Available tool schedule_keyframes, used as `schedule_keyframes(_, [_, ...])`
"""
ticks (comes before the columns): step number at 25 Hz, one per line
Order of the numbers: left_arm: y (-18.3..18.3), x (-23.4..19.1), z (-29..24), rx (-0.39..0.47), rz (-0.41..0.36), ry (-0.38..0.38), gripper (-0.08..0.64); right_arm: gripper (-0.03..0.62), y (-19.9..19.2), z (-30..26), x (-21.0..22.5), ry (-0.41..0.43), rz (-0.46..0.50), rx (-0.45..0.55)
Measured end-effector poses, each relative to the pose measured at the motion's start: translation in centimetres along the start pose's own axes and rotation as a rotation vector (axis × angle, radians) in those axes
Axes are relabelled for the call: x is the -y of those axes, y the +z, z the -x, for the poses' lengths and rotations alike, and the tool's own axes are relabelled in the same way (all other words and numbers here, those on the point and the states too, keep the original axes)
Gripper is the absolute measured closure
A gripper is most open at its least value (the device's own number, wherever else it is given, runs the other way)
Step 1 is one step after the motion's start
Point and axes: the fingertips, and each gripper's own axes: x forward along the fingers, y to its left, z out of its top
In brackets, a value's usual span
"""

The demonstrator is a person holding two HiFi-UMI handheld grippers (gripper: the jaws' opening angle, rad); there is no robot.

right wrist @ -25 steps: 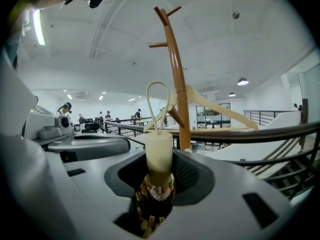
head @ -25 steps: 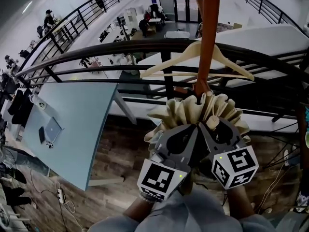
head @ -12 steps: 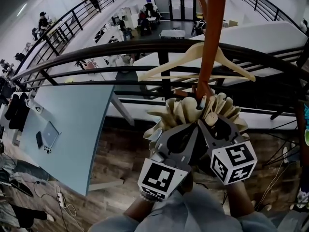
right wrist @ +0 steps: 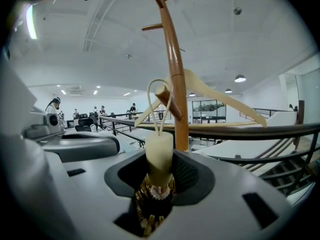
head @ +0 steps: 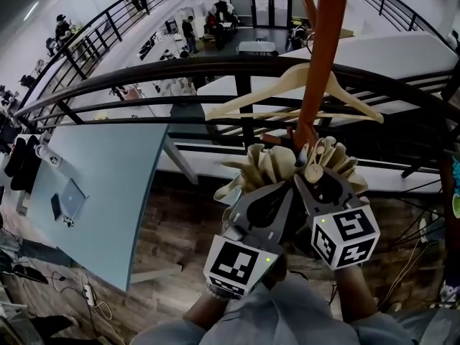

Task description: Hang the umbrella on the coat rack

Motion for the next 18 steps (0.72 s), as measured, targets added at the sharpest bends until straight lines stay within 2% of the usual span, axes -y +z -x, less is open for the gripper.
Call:
schedule_keyframes(5, [-0.3,-0.1,-0.2,0.005,-0.026,-0.01,0.554,0.456,0.0,-0.8,0.5,-0.002,0.003,-0.008])
schedule_keyframes(18, [-1.0,-1.0,-0.2,-0.008,-0.016,0.02,0.554,0.456,-1.2,-3.9,1.8,0.004,-0.019,-0.044])
